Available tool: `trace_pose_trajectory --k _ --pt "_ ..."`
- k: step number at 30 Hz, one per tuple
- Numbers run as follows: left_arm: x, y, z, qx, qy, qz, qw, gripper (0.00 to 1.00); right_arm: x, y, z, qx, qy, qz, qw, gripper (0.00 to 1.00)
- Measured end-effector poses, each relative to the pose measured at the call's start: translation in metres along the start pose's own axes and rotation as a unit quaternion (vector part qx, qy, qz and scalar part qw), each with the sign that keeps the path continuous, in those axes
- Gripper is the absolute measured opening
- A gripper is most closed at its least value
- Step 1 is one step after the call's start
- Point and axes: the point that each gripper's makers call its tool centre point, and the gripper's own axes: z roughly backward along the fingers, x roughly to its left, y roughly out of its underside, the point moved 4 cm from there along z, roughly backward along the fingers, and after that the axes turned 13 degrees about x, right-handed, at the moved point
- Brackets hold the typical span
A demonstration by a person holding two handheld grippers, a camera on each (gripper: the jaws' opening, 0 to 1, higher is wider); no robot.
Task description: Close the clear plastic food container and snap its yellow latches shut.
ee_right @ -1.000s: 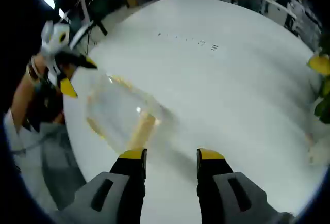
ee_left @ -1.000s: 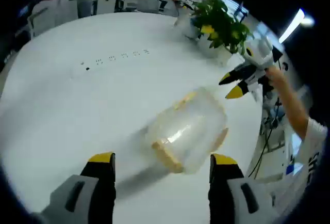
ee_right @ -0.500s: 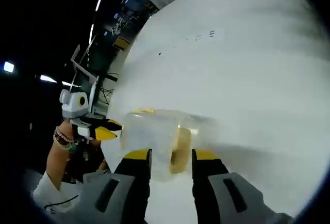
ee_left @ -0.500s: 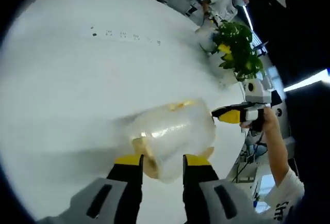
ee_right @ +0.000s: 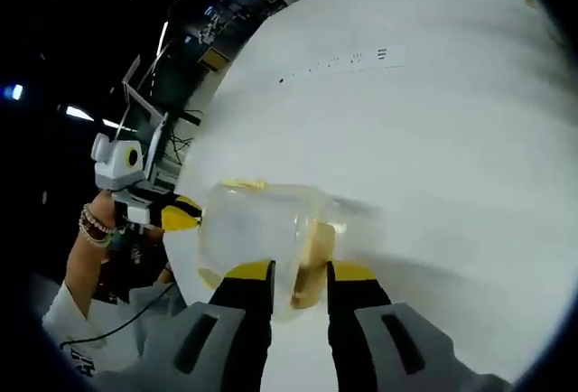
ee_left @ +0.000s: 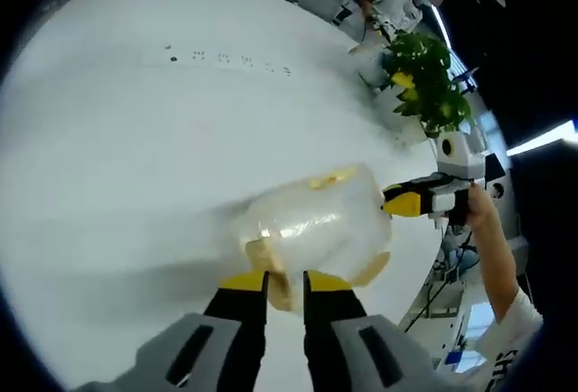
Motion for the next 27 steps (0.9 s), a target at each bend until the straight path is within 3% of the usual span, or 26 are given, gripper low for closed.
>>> trace_pose_trajectory --k 2,12,21,25,27 --pt "0.001 0.003 -0.001 0.011 -0.005 -0.008 0.9999 0.05 0.002 0.002 -0.001 0.004 -0.004 0.002 1.0 0.2" --pt "0.003 0.004 0.0 0.009 0.001 0.014 0.9999 0.05 0.004 0.004 -0.002 0.007 0.004 0.005 0.9999 0.2" --pt "0.003 0.005 0.002 0.013 -0.013 0.003 0.9998 0.06 0.005 0.008 -0.003 0.01 -0.005 0.008 0.9999 0.2" --pt "0.005 0.008 0.001 0.022 -0.011 0.022 0.9995 0.2 0.006 0.01 -0.003 0.013 -0.014 0.002 0.9998 0.19" --pt "0.003 0.009 -0.002 0.022 -0.008 0.015 0.9996 0.2 0.008 0.013 -0.005 0.019 -0.021 0.003 0.9996 0.19"
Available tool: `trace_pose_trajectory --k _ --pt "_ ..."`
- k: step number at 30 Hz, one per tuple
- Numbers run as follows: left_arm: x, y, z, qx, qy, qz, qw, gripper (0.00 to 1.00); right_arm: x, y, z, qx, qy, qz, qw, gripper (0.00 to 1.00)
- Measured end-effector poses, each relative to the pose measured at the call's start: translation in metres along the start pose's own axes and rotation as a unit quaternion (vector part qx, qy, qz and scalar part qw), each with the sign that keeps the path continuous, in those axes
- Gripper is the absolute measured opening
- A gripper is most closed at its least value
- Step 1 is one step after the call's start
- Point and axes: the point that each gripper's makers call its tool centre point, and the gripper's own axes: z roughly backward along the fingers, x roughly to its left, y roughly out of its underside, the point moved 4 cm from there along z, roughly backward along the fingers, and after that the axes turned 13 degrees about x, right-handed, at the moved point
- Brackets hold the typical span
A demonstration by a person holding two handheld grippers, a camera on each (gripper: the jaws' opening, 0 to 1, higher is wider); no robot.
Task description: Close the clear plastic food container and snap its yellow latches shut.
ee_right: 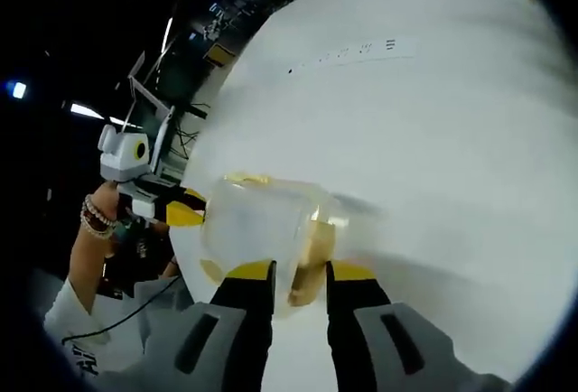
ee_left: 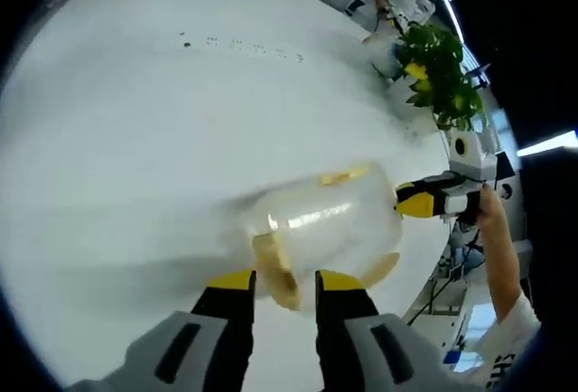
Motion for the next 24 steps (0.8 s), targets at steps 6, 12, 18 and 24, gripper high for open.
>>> trace_pose_trajectory --k 6,12,18,24 --pt "0.0008 0.0004 -0.0005 0.0 -0.009 -0.009 0.9999 0.2 0.0019 0.0006 -0.0014 0.002 0.006 0.01 0.9999 0.19" --pt "0.0017 0.0015 -0.0017 -0.005 0.005 -0.004 1.0 0.18 -0.0027 0.0006 -0.0015 -0.007 -0.02 -0.005 0.9998 0.17" --pt "0.0017 0.0015 -0.0015 -0.009 0.004 0.003 0.9999 0.15 -0.0058 0.001 -0.0015 -0.018 -0.035 -0.018 0.9991 0.15" --pt "0.0025 0.0023 -0.0015 -0.009 0.007 0.025 0.9996 0.12 -0.0046 0.0023 -0.0019 -0.022 -0.04 -0.024 0.9987 0.14"
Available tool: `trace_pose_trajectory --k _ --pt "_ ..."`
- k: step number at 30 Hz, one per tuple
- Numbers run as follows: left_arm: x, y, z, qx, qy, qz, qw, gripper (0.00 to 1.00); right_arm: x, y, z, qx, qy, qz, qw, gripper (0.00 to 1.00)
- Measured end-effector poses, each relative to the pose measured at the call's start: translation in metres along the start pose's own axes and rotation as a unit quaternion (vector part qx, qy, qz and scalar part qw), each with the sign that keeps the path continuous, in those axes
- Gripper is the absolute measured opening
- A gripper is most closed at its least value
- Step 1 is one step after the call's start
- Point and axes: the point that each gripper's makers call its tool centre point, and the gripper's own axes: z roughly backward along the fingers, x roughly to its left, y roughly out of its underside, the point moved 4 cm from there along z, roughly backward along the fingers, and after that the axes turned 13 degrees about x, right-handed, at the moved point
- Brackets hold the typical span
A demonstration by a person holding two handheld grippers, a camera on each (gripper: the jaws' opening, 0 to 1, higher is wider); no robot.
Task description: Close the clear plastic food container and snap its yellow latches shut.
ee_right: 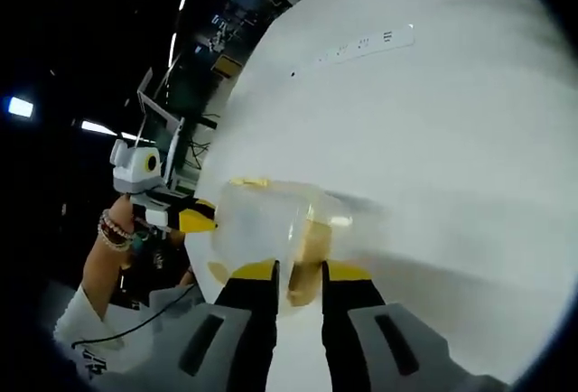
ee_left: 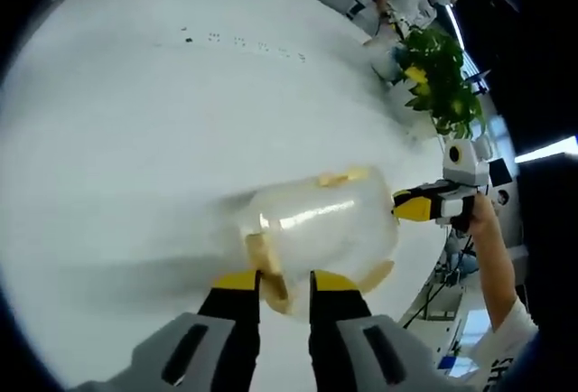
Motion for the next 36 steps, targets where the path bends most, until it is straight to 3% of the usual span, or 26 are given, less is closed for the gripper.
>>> trace_pose_trajectory --k 11,12,13,14,20,24,25,26,34,36 --pt "0.0 0.001 0.0 0.002 0.003 0.017 0.9999 0.1 0.001 0.001 0.0 -0.002 -0.002 -0.001 1.0 0.14" --pt "0.0 0.001 0.0 -0.001 0.006 0.024 0.9997 0.08 0.0 0.001 0.0 -0.004 -0.007 -0.008 0.9999 0.14" --pt "-0.011 -0.004 -0.001 -0.018 0.044 0.034 0.9983 0.09 0.001 0.004 0.0 0.004 -0.01 -0.009 0.9999 0.14" --pt "-0.003 0.001 0.004 -0.007 0.02 0.026 0.9995 0.09 0.001 0.004 -0.001 0.0 -0.013 -0.01 0.9999 0.14" --pt "0.0 0.0 0.01 -0.003 0.016 0.021 0.9997 0.1 0.002 0.008 0.0 -0.003 -0.011 -0.014 0.9998 0.13" --pt "0.004 0.002 0.011 -0.005 0.016 0.022 0.9996 0.1 0.001 0.007 -0.002 -0.019 -0.046 -0.054 0.9973 0.11" --pt "0.006 0.003 0.013 -0.006 0.016 0.025 0.9995 0.1 0.002 0.001 -0.003 -0.045 -0.067 -0.063 0.9947 0.11" --pt "0.006 0.003 0.013 -0.007 0.015 0.023 0.9996 0.1 -0.004 0.006 0.001 -0.028 -0.059 -0.058 0.9962 0.11" --pt "0.009 0.007 0.013 -0.013 0.006 -0.011 0.9998 0.12 -0.001 0.002 0.005 -0.022 -0.025 -0.02 0.9993 0.14" --pt "0.01 0.009 0.012 -0.015 0.009 0.002 0.9998 0.13 -0.001 0.003 0.005 -0.022 -0.02 -0.009 0.9995 0.15"
